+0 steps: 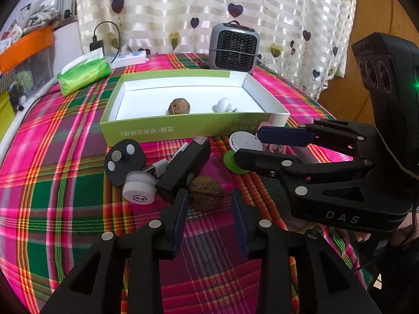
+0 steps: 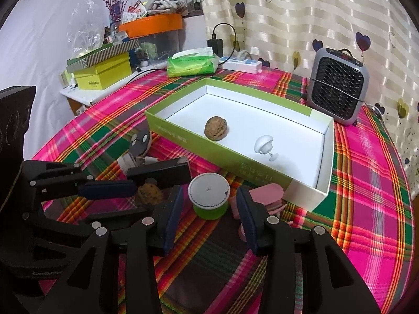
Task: Organize objects
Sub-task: 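Grasp the second walnut with the left gripper while the right gripper holds the cup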
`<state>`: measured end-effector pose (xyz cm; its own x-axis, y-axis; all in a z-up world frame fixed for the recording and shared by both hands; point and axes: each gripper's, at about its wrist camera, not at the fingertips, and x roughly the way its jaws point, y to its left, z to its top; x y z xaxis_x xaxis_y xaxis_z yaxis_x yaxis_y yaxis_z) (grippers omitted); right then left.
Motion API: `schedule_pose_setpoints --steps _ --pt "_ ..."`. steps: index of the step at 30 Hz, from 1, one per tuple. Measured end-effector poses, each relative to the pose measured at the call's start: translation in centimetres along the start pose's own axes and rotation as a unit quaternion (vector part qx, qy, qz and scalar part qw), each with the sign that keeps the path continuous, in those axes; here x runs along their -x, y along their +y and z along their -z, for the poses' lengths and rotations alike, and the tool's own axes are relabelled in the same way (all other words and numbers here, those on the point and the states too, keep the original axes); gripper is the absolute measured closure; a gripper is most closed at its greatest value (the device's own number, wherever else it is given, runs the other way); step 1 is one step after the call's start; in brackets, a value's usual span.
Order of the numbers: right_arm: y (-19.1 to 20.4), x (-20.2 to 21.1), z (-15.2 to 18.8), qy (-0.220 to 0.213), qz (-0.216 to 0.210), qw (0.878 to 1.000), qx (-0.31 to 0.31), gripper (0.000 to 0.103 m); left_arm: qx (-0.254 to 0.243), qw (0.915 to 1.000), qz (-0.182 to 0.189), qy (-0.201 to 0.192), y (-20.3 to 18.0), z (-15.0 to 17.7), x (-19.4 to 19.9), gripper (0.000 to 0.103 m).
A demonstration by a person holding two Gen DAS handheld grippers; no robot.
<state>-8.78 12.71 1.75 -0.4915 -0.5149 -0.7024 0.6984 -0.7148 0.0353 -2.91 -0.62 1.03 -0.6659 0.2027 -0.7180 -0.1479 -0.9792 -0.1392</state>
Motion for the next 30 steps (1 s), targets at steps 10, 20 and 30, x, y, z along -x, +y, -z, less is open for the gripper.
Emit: schedule_pose_setpoints --steps 10,20,30 --pt "-0.1 -0.7 -0.2 0.004 -0.001 1.0 0.005 0.06 0.012 0.9999 -0.004 0.011 0.4 -0.6 -0.9 0.07" --pt "-0.2 -0.8 -0.3 0.004 -0.004 1.0 0.005 0.067 0.009 0.9996 -0.009 0.023 0.3 -0.8 -1.5 0.071" --pt "0.2 -0.6 -0.3 -0.003 0.004 1.0 0.014 0.067 0.015 0.9997 -0.006 0.021 0.5 -0.8 -1.4 0.074"
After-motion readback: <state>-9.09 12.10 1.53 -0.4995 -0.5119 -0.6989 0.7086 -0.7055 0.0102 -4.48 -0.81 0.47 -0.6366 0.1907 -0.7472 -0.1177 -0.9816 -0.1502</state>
